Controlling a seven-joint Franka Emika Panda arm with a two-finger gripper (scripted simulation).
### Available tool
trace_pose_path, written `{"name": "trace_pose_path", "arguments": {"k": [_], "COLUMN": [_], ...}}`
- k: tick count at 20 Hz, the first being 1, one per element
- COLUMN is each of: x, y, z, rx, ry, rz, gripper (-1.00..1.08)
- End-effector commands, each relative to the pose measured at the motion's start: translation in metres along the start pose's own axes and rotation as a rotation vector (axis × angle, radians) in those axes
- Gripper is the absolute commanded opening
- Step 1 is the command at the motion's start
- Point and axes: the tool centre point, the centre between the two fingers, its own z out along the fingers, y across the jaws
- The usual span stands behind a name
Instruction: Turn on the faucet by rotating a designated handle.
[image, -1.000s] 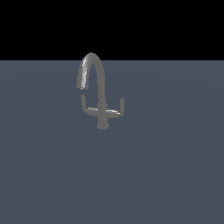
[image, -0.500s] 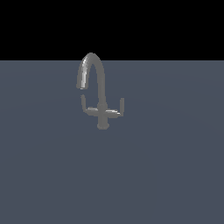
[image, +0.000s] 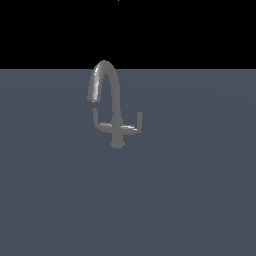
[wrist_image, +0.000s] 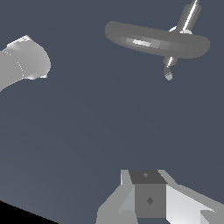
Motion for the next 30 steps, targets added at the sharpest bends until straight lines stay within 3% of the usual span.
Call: {"name": "trace_pose_path", "arguments": {"k": [1,15,30], "x": [0.006,0.047,0.101], "y": [0.011,0.068,0.123], "z": [0.0,0.007,0.025], "rx": [0.007,0.073,0.193], "ry": [-0.031,-0.184,-0.314], "rz": [-0.078,-0.499,-0.933], "gripper": [-1.0,-1.0,-1.0]}}
